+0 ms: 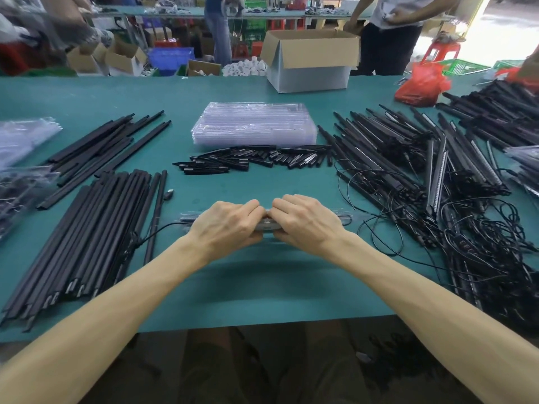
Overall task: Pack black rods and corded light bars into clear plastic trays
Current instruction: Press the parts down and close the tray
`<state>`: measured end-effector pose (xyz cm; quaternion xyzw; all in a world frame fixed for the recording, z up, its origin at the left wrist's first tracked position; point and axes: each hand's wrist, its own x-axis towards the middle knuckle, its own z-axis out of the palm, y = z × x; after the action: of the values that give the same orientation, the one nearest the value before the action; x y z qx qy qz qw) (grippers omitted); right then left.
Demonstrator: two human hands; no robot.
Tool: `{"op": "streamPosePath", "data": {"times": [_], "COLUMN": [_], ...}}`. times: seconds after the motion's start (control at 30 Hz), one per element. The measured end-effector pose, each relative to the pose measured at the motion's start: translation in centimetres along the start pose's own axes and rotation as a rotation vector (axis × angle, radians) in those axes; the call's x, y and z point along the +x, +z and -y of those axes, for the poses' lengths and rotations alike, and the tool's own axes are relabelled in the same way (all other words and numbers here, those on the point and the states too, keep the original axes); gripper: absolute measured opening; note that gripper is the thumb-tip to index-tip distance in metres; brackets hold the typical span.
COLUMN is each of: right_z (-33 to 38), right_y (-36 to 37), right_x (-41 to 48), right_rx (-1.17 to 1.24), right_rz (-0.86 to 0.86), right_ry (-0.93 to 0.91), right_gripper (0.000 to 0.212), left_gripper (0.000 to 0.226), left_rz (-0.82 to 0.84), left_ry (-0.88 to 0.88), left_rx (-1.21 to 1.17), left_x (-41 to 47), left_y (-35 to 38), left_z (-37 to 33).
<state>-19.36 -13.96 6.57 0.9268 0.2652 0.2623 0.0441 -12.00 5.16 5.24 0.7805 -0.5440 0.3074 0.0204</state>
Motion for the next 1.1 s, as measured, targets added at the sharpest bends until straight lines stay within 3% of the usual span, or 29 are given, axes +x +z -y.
{"op": "streamPosePath", "data": {"times": [0.63,1.0,1.1], "right_z": [0.3,-2.6,-3.0], "right_y": [-0.1,-1.4,-2.1], "right_x": [0.2,3.3,4.1], "right_rx": [0.023,0.181,0.222], "right_rz": [0.034,0.244,0.262], "right_ry": [0.033,0.181,0.175], "right_gripper": [0.026,0.012,0.018], "left_gripper": [0.032,0.022,0.018], "left_rz": [0.094,0.256,0.27], "left_ry": [-0.035,-0.203,-0.224], "left_rx": [-0.121,-0.304,-0.34], "left_x": [0.5,3.8,4.4], "left_y": [-1.2,-2.2,-2.9], "left_z": [-0.1,2.8,3.6]}}
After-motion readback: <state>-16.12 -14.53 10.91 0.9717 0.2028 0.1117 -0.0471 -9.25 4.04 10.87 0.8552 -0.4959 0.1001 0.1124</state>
